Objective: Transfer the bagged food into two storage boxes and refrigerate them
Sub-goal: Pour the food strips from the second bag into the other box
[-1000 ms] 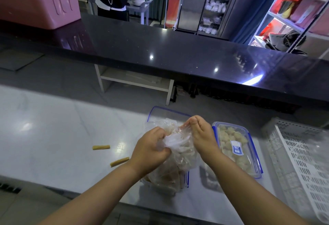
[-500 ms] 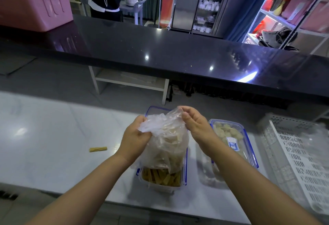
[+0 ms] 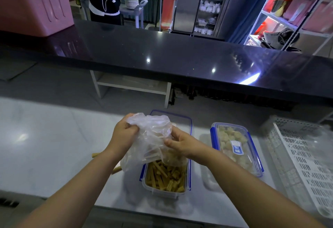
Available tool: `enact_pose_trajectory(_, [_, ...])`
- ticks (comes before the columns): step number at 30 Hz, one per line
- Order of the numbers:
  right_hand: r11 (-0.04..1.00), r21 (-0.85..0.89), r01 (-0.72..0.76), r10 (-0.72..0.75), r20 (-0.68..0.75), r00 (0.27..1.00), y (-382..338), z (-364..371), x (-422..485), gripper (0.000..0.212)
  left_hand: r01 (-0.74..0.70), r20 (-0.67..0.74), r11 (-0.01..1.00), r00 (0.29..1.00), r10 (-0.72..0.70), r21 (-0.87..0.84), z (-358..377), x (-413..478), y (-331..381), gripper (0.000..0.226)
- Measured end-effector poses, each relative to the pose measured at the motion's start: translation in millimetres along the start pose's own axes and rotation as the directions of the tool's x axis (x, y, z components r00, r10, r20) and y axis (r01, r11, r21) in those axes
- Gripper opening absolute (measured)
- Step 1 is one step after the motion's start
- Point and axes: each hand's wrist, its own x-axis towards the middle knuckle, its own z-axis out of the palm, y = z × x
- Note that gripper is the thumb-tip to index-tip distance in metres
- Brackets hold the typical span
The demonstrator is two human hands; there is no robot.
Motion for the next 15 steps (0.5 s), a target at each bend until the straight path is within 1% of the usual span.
enact_pose_trajectory(4, [0.998,0.068,-0.007,0.006,0.002,1.000,1,1,3,0.046,0.029,-0.050,0.999,0.998,-0.031,-0.039,-3,5,1,0.024])
enact_pose_trajectory(7, [0.991,0.134,0.010,0.002,-0.084,0.996,-4,-8,4,0.030,0.043,-0.049,0.998,0.998,-0.045,-0.056,-4,9,6,0.025])
enact_pose_trajectory(8, [0.990,0.140,0.017,0.001,-0.127,0.992,-7,-12,4,0.027,0.042,-0.053,0.997,0.998,-0.046,-0.068,-4,11,9,0.025])
enact_pose_trajectory(10, [0.994,0.104,0.033,-0.012,-0.192,0.981,-11,-21,6,0.028,0.034,-0.070,0.996,0.997,-0.039,-0.080,-5,15,17,0.026])
enact_pose_trajectory(13, [0.994,0.093,0.056,-0.034,-0.223,0.974,-16,-28,8,0.032,0.019,-0.078,0.997,0.997,-0.025,-0.081,-5,20,27,0.025])
enact_pose_trajectory(15, [0.992,0.099,0.076,-0.050,-0.238,0.970,-19,-31,9,0.029,0.010,-0.071,0.996,0.997,-0.016,-0.088,-5,25,34,0.023])
